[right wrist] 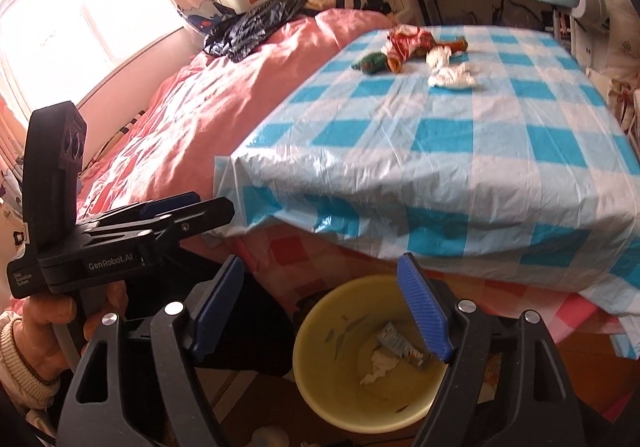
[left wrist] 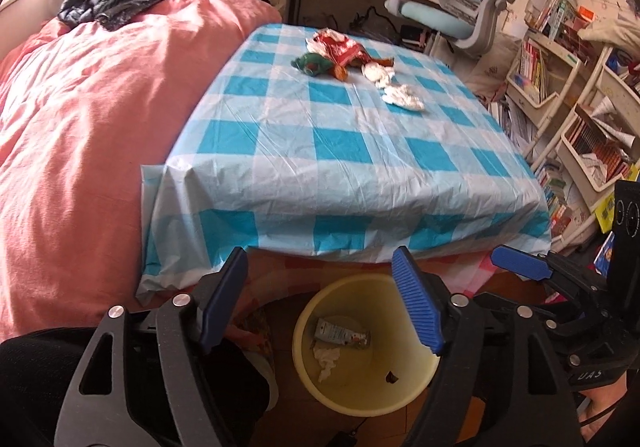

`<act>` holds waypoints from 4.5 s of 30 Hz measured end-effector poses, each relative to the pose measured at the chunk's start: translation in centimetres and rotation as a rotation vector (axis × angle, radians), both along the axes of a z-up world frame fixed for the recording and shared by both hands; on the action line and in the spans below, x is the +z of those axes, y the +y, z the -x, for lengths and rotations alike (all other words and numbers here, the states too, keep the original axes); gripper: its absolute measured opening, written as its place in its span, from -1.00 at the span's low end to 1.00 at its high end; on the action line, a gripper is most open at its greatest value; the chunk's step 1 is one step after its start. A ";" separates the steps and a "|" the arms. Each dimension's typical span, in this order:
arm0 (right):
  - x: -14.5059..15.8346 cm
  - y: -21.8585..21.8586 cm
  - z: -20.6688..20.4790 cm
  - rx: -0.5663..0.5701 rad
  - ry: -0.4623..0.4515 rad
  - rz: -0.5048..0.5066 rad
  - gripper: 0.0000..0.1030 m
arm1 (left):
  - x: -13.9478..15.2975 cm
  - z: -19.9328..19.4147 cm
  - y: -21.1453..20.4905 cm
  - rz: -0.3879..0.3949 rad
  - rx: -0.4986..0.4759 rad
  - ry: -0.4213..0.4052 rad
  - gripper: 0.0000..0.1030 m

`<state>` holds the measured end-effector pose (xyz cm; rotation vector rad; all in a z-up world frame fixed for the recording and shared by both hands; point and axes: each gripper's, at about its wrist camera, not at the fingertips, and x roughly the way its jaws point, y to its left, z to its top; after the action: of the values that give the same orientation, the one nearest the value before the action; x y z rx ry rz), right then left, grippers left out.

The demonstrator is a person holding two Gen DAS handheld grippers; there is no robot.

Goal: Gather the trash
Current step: 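Withdraw both tools from the bin back over the table, then grasp the green plush toy with the left tool while the right tool grasps a tissue, then carry plush toy and tissue over the yellow bin and open both tools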

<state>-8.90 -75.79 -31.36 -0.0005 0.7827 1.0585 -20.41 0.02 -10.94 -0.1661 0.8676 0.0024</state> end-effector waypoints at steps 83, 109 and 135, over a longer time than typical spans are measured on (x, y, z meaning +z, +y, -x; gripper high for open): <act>1.4 10.1 -24.0 -0.174 -0.109 0.285 0.65 | 1.5 -30.2 2.8 -0.154 0.112 -0.042 0.68; 2.0 9.9 -23.8 -0.086 -0.088 0.271 -0.62 | -3.4 -35.2 3.2 -0.036 0.043 0.075 -0.04; 1.8 8.2 -22.4 -0.100 -0.048 0.231 -0.82 | 2.1 -21.0 2.4 0.028 -0.020 -0.004 -0.54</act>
<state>13.53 -67.58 -29.61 -0.1811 0.8487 0.8666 0.62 2.39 -8.83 -0.1832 0.8655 -0.0288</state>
